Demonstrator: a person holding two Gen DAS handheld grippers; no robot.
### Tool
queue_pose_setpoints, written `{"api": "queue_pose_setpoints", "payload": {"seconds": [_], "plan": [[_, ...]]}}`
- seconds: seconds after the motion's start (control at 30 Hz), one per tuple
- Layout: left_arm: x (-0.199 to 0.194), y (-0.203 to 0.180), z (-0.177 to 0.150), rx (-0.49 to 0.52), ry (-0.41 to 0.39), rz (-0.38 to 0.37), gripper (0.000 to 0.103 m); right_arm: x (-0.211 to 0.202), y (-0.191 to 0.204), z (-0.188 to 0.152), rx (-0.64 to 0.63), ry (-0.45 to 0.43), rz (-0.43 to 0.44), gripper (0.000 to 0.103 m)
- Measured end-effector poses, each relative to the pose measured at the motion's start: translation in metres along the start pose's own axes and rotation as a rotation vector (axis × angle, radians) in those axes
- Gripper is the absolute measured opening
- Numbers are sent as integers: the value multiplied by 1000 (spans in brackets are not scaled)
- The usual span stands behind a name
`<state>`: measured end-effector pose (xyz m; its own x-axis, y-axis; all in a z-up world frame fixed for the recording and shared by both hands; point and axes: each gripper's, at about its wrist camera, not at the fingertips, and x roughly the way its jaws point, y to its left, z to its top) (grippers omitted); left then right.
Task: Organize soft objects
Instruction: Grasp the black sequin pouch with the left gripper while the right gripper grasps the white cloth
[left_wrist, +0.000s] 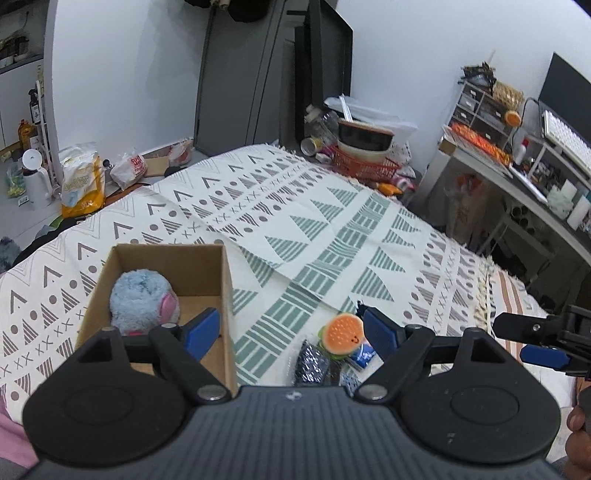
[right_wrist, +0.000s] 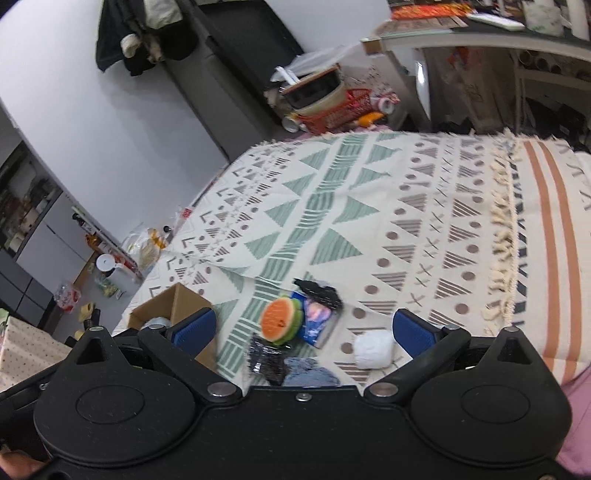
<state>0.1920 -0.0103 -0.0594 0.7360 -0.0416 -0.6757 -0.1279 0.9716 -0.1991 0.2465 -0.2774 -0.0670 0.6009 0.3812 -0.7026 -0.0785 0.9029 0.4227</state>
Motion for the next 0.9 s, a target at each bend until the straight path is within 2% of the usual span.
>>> {"api": "queue_pose_setpoints", "payload": {"seconds": [0.17,0.3,0.57,0.9], "plan": [[11,-19,-8,34,45,15,84,14,-27,-5,75,41,-27,103],[23,-33,-16,47,77,26,84,32,-47,-15,117,116,-44,103],[53,-56,-32,58,132,47,83,58,-74,-22,224,212,1,102],[97,-55,-46,31,196,115,83,84,-81,-23,215,241,-17,97]]}}
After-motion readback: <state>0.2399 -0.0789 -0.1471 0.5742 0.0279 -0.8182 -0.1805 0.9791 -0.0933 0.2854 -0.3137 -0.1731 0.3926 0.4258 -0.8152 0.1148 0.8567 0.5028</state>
